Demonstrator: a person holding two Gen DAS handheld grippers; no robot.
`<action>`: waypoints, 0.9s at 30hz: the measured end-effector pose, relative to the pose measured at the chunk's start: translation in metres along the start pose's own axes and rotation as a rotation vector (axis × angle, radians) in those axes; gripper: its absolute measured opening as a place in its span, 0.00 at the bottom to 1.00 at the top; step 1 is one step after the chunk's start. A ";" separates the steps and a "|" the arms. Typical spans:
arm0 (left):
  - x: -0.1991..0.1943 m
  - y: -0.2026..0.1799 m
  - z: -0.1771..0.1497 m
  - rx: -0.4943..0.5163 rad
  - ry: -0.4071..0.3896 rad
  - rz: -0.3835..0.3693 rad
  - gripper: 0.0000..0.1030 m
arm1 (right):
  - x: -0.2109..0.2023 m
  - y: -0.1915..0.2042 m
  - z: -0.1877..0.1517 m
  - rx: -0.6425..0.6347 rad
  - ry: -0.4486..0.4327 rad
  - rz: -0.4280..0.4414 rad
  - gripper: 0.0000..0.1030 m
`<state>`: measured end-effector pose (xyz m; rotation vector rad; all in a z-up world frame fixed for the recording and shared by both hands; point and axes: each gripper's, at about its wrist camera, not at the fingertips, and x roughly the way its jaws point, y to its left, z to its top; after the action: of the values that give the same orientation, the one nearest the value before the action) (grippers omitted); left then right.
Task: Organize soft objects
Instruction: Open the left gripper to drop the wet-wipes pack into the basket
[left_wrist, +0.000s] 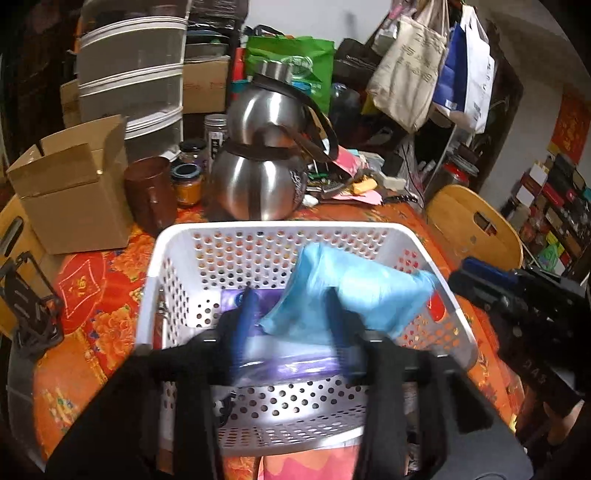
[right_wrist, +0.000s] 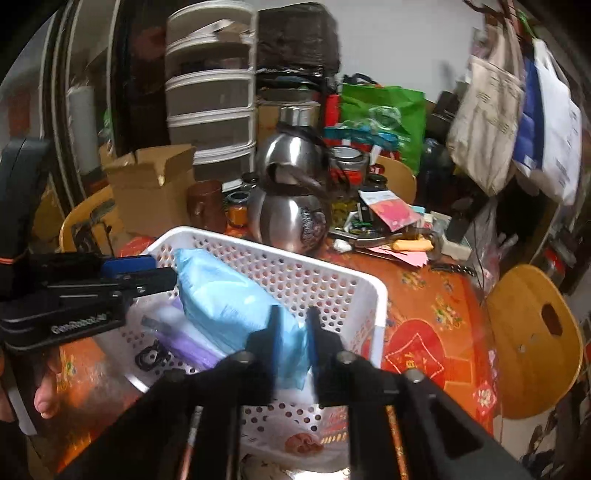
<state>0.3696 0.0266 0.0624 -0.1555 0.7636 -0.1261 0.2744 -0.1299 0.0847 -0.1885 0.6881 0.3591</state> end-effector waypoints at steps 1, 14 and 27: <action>-0.003 0.002 -0.002 -0.004 -0.007 0.003 0.69 | -0.002 -0.003 -0.002 0.007 -0.003 -0.002 0.46; -0.024 0.007 -0.032 0.046 -0.049 0.067 0.73 | -0.012 -0.020 -0.027 0.060 -0.015 0.000 0.72; -0.038 0.014 -0.059 0.048 -0.039 0.087 0.73 | -0.026 -0.010 -0.057 0.066 -0.017 0.019 0.74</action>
<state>0.3018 0.0412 0.0437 -0.0789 0.7267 -0.0589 0.2259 -0.1620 0.0590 -0.1164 0.6847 0.3552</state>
